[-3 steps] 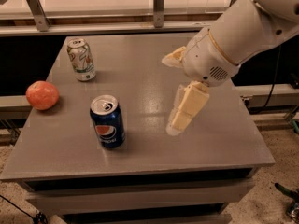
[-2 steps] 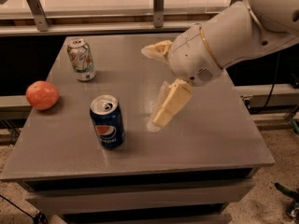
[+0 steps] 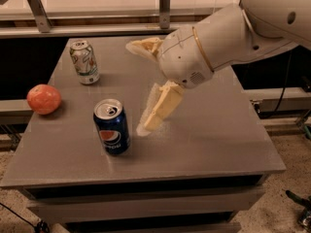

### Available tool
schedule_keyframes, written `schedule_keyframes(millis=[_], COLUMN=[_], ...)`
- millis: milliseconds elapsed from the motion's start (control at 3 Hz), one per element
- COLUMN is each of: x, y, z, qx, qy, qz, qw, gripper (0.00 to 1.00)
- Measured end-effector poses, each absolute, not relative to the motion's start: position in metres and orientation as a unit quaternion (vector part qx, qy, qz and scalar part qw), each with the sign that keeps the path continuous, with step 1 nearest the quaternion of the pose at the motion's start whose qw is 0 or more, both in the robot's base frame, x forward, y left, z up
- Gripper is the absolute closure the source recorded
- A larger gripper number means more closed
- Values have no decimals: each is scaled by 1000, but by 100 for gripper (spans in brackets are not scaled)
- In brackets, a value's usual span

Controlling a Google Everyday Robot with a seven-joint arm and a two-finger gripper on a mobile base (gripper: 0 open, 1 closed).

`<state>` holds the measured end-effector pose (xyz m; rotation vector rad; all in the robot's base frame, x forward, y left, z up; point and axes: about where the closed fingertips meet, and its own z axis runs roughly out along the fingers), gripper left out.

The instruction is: Move pepsi can near apple

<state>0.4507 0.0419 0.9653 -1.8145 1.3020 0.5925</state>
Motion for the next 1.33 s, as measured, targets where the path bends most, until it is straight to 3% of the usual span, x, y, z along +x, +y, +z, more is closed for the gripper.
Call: schedule_keyframes(millis=[667, 1333], x=[426, 412], y=[61, 95], z=[930, 899], qx=[-682, -649], qy=[498, 493], qz=[366, 424], qw=[391, 395], gripper=[0, 0])
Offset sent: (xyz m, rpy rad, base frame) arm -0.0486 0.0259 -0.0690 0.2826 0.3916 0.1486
